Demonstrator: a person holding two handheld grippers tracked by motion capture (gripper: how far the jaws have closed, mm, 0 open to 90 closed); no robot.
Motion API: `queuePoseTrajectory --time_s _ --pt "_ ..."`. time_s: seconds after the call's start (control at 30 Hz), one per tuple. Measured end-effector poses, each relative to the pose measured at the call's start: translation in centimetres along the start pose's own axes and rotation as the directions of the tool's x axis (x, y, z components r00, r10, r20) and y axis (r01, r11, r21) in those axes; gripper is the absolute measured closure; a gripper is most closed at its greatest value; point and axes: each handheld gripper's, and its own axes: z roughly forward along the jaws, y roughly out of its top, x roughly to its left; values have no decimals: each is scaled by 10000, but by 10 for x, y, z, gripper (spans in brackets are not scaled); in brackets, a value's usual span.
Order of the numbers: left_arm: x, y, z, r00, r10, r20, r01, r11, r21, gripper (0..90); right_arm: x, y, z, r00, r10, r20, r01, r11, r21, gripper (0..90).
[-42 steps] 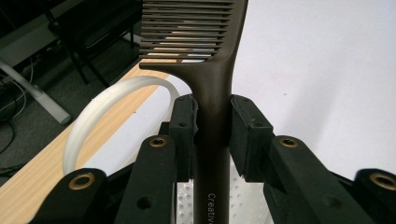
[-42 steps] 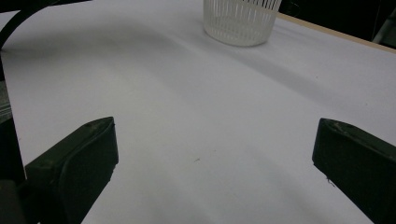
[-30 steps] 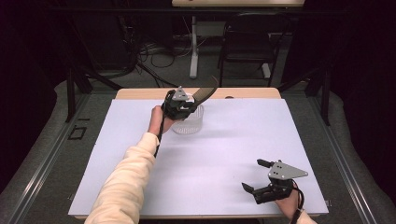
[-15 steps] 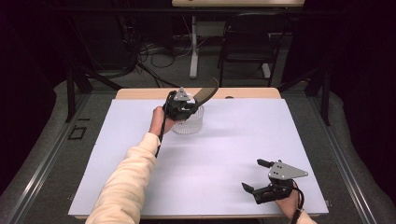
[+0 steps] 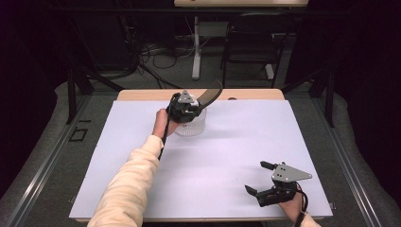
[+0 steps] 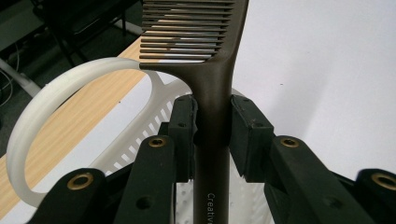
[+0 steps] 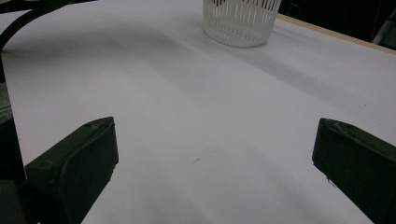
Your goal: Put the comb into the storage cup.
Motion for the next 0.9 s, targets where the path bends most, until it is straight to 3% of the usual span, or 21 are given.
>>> queuePoseTrajectory --time_s 0.7,0.9 --pt "1 -1 0 9999 -63 84 61 9998 188 724 0 0 0 10000 20 -4 -20 10000 6 0" --pt "1 -1 -2 9998 -165 115 165 9999 44 716 0 0 0 10000 23 5 -23 10000 -4 0"
